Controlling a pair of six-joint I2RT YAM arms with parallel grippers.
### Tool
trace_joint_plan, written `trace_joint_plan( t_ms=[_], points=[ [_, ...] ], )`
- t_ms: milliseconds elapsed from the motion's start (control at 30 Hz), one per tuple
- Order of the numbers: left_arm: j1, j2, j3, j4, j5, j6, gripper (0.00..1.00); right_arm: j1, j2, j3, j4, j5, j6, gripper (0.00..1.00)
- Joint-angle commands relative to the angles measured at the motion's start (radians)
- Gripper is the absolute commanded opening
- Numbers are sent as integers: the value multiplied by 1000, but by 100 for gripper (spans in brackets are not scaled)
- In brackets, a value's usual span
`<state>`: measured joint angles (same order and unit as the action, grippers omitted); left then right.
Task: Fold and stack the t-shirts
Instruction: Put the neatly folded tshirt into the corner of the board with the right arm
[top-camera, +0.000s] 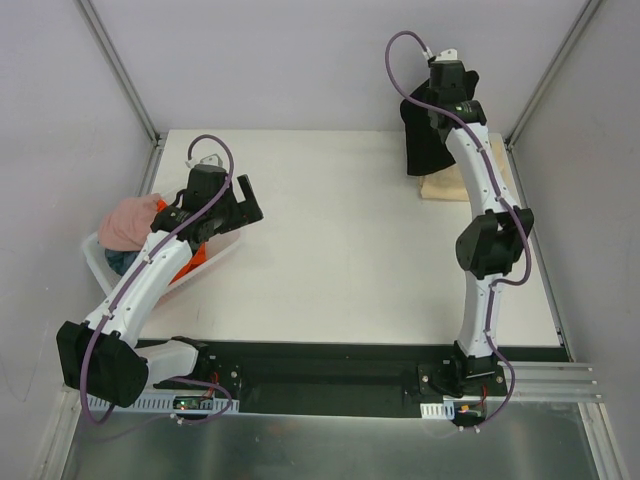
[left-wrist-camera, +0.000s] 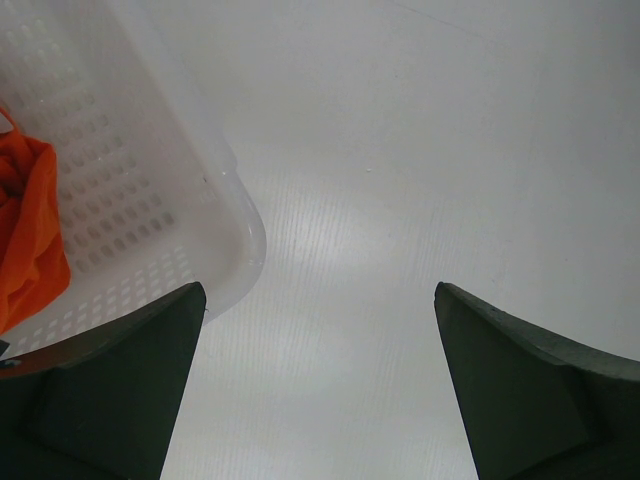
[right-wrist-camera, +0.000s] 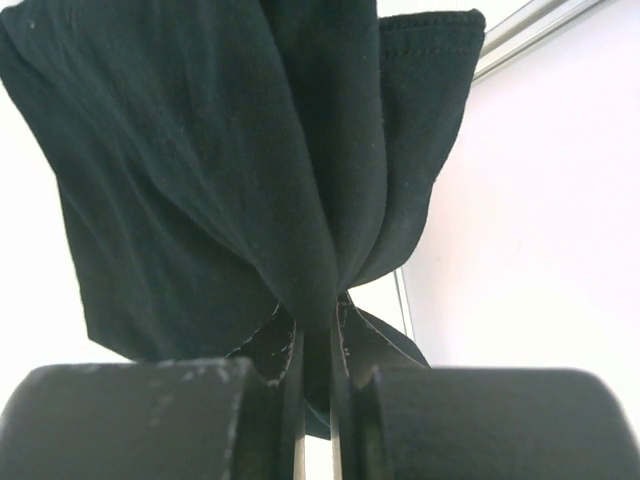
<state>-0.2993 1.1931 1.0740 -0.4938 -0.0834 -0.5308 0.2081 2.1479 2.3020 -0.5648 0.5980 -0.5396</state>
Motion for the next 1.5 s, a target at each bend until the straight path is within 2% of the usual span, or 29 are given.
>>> trace_joint_plan(
  t_ms=[0, 333, 667, 1000, 1467],
  points=[
    [6, -10, 17, -3, -6, -3, 99, -4, -121, 63, -24, -30, 47, 1],
    [6, 6, 21, -5, -10, -9, 99, -13, -120, 33, -29, -4, 41, 2],
    [6, 40, 37, -5, -4, -6, 99, -70, -16, 27, -37, 11, 81, 2],
    [6, 94, 66, -3, 10, -5, 99, -148, 92, 63, -26, -108, 139, 3],
    [6, 143, 98, -6, 22, 5, 99, -249, 217, 77, 86, -254, 175, 9]
  ],
)
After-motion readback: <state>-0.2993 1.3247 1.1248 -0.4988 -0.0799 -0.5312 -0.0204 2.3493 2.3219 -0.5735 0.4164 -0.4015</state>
